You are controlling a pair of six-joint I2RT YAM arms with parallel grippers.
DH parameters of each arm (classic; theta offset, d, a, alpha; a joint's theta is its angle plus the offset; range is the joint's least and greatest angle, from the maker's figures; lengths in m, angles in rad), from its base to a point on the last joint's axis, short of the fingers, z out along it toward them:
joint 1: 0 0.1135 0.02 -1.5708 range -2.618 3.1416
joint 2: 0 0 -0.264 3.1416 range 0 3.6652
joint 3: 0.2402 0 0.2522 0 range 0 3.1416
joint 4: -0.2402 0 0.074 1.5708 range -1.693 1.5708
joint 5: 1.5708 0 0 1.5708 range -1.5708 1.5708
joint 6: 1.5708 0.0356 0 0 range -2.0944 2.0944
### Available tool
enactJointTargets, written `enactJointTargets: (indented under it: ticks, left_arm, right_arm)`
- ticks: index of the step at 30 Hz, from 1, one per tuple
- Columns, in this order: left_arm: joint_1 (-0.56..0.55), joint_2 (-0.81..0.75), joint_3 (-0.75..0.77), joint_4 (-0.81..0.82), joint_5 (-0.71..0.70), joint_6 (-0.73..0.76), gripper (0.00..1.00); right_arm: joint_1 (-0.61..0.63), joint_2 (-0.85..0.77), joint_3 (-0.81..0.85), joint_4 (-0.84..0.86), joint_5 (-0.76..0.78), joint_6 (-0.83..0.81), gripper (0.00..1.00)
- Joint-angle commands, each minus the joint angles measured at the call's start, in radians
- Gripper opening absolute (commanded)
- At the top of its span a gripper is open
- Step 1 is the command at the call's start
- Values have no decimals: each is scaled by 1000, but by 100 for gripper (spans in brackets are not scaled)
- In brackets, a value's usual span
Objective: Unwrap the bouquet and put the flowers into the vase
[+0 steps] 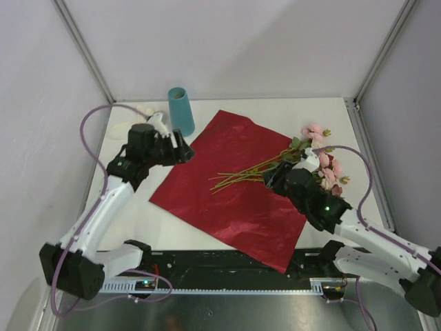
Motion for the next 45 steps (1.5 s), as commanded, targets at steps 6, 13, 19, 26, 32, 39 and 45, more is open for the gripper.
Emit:
enactJointTargets:
  ticks: [6, 13, 19, 26, 32, 39, 45]
  left_arm:
    - [-142, 416, 292, -1, 166, 413, 70]
    - [-169, 639, 388, -5, 215, 555, 70]
    - [-196, 820, 446, -10, 298, 642, 72]
    - [-209, 935, 514, -18, 352, 674, 75]
    - [-224, 987, 529, -46, 409, 683, 71]
    - [-242, 1014, 539, -113, 419, 716, 68]
    - [-248, 1014, 555, -157, 442, 724, 63]
  right_arm:
    - [1, -297, -134, -43, -24, -53, 50]
    - [-3, -379, -178, -68, -39, -67, 50]
    - [-3, -386, -186, -43, -64, -62, 50]
    - [-4, -365, -188, -31, -95, -56, 50]
    - [-5, -367, -188, -25, -89, -58, 50]
    - [-7, -357, -188, -5, -106, -52, 50]
    - [-9, -370, -188, -10, -118, -60, 50]
